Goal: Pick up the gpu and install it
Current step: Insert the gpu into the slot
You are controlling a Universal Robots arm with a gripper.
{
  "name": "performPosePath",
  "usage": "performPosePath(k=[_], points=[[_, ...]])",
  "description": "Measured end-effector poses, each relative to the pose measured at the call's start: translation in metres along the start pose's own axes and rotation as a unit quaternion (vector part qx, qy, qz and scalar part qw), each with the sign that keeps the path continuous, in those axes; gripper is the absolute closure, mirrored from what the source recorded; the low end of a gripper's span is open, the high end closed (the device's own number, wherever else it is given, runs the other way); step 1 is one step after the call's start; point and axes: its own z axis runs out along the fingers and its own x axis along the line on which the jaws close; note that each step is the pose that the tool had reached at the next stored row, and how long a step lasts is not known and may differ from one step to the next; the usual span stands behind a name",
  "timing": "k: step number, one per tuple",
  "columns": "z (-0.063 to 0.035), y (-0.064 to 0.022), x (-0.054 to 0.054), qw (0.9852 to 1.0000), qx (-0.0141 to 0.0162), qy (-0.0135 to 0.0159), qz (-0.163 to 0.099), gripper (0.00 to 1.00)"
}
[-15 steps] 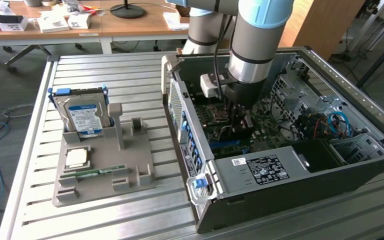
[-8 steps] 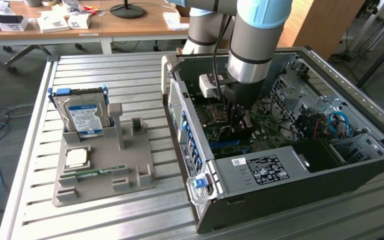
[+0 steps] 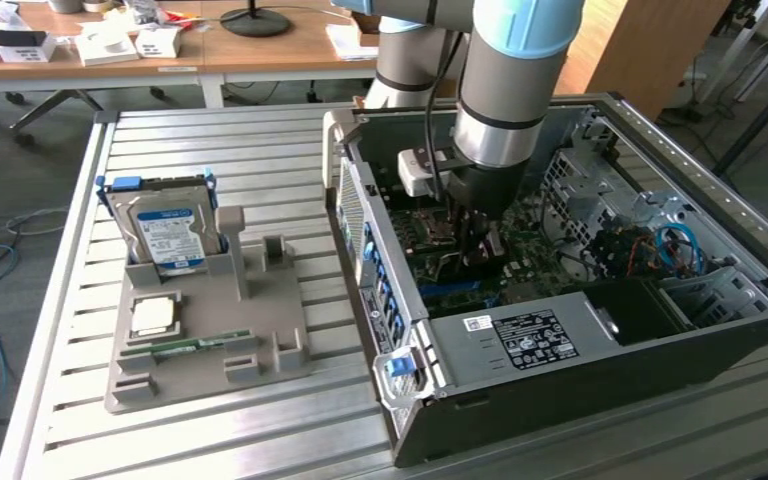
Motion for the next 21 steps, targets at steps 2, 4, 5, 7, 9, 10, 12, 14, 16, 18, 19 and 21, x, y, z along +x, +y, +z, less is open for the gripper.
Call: performPosePath(k=[2,4,5,7,9,10,12,14,16,18,19,21], points=[[0.0000,0.0000,0.0000,1.0000,0.0000,0.0000,0.000,0.74],[-0.0008,-0.0001,0.0000,1.0000,0.0000,-0.0001,0.000,0.74],[-0.0015,-0.0001,-0.0001,1.0000,0.0000,-0.0001,0.000,0.74],[-0.0015,-0.0002,-0.0001,1.0000,0.0000,-0.0002,0.000,0.74],[-0.0009,-0.0001,0.0000,1.0000,0.0002,-0.0001,0.000,0.74],[-0.0002,-0.0001,0.0000,1.0000,0.0005,0.0000,0.000,0.74],[0.0004,0.0000,0.0001,1.0000,0.0007,0.0001,0.000,0.74],[0.0004,0.0001,0.0001,1.0000,0.0007,0.0001,0.000,0.74],[0.0005,0.0000,0.0000,1.0000,0.0008,0.0000,0.000,0.74],[-0.0002,0.0000,-0.0001,1.0000,0.0009,-0.0002,0.000,0.74],[-0.0002,0.0000,-0.0001,1.0000,0.0009,-0.0003,0.000,0.74],[-0.0004,0.0000,0.0000,1.0000,0.0010,-0.0003,0.000,0.74]])
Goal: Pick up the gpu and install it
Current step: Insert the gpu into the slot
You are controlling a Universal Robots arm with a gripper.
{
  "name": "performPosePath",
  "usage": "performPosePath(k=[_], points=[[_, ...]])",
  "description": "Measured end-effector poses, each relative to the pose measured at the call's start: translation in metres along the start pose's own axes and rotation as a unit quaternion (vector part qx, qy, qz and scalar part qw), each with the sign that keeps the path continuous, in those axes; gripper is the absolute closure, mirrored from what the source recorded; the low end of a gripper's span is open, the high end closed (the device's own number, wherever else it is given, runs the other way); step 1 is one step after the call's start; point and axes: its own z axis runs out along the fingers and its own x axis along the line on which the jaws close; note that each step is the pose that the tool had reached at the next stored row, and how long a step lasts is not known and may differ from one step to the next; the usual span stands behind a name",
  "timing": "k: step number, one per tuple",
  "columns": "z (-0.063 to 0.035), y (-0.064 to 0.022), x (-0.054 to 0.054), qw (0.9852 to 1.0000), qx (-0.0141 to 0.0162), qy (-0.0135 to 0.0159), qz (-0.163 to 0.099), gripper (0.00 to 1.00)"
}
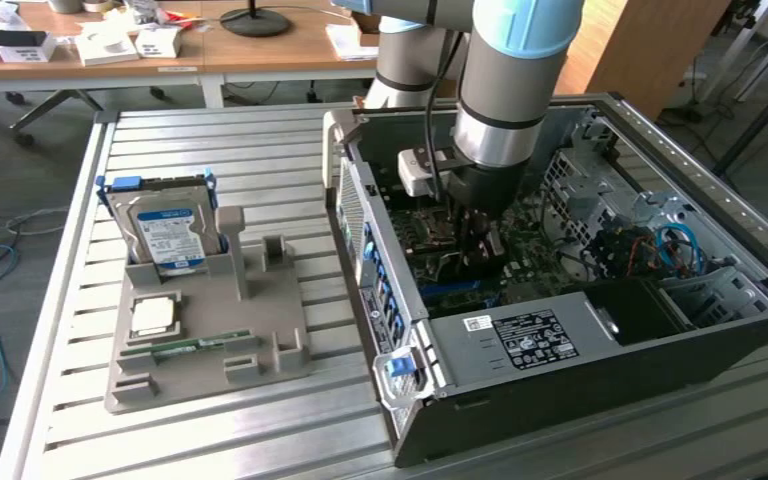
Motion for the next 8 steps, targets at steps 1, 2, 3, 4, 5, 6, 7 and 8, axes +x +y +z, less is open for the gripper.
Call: performPosePath(k=[1,2,3,4,5,6,7,8], points=[[-0.0001,0.0000,0.0001,1.0000,0.0006,-0.0007,0.000,0.74],[-0.0001,0.0000,0.0000,1.0000,0.0011,-0.0015,0.000,0.74],[-0.0001,0.0000,0.0000,1.0000,0.0011,-0.0015,0.000,0.74],[0.0000,0.0000,0.0000,1.0000,0.0012,-0.0016,0.000,0.74],[0.0000,0.0000,0.0000,1.0000,0.0012,-0.0016,0.000,0.74],[0.0002,0.0000,0.0000,1.0000,0.0013,-0.0015,0.000,0.74],[0.0006,0.0000,-0.0001,1.0000,0.0013,-0.0011,0.000,0.74],[0.0009,0.0001,0.0000,1.0000,0.0013,-0.0005,0.000,0.74]])
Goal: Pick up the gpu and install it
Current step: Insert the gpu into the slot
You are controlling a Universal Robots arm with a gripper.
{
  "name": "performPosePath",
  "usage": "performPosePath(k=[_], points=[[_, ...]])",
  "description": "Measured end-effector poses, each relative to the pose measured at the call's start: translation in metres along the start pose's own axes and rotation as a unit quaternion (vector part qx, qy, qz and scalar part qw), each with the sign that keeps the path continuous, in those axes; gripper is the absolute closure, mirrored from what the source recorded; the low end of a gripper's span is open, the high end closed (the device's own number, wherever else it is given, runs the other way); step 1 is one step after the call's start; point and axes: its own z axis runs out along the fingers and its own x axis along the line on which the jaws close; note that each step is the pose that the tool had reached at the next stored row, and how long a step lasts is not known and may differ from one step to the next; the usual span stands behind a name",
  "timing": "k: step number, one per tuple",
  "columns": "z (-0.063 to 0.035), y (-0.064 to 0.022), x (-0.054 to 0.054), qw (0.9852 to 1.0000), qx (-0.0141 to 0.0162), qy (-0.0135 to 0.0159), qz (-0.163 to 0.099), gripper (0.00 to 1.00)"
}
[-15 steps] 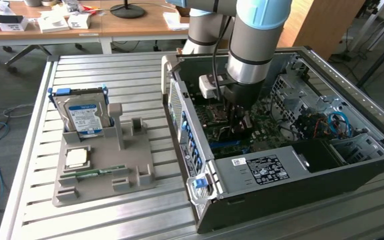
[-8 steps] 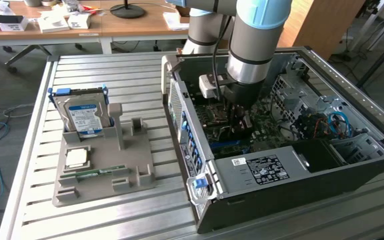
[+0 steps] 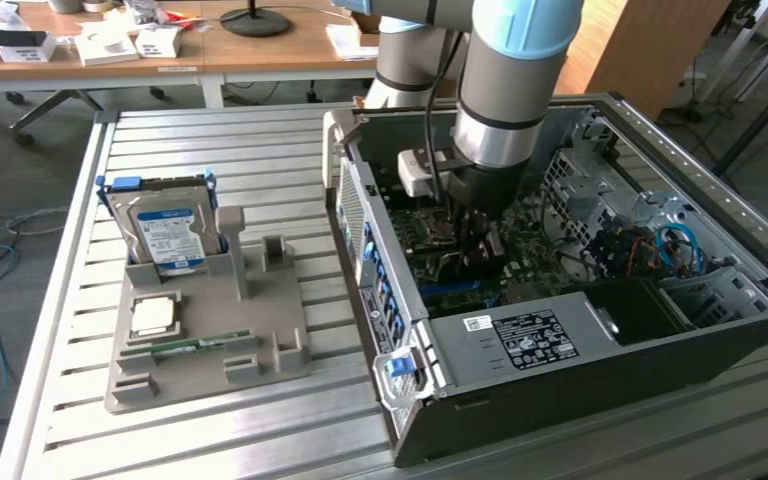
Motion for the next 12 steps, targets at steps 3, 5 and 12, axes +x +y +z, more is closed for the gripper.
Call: performPosePath(k=[3,5,12], points=[[0.0005,0.0001,0.0001,1.0000,-0.0001,0.0007,0.000,0.74],[0.0012,0.0003,0.0001,1.0000,0.0000,0.0007,0.000,0.74],[0.0023,0.0007,0.0001,1.0000,0.0000,0.0008,0.000,0.74]])
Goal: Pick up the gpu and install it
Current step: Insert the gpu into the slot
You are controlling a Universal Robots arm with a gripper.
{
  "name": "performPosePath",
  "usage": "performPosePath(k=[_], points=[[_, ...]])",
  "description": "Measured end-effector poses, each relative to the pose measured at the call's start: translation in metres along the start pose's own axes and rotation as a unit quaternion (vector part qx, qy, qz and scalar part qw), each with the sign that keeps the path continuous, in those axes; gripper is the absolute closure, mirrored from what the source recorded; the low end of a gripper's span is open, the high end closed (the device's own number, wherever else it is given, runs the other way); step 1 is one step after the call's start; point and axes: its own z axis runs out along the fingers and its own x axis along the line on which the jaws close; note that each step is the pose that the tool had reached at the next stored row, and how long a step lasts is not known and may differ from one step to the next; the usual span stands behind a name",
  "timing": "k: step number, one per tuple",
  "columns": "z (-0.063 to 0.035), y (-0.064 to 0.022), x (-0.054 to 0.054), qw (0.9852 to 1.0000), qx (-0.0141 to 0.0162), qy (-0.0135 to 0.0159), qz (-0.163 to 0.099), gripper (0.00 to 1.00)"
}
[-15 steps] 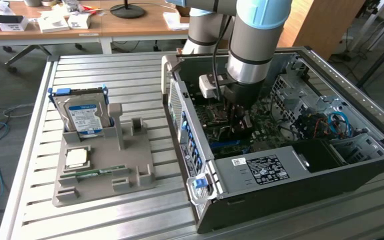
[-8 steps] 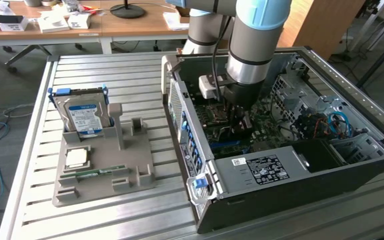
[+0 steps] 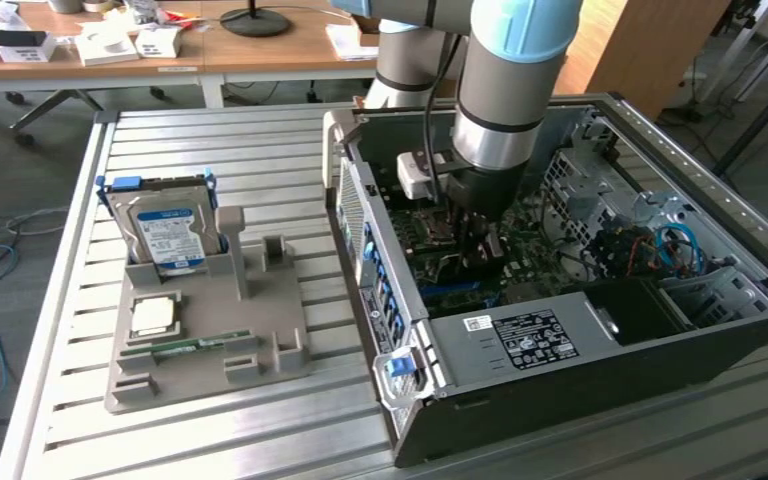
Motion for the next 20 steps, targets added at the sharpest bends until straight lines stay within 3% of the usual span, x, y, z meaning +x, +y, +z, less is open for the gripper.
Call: performPosePath(k=[20], points=[[0.0004,0.0004,0.0000,1.0000,0.0000,0.0000,0.000,0.74]])
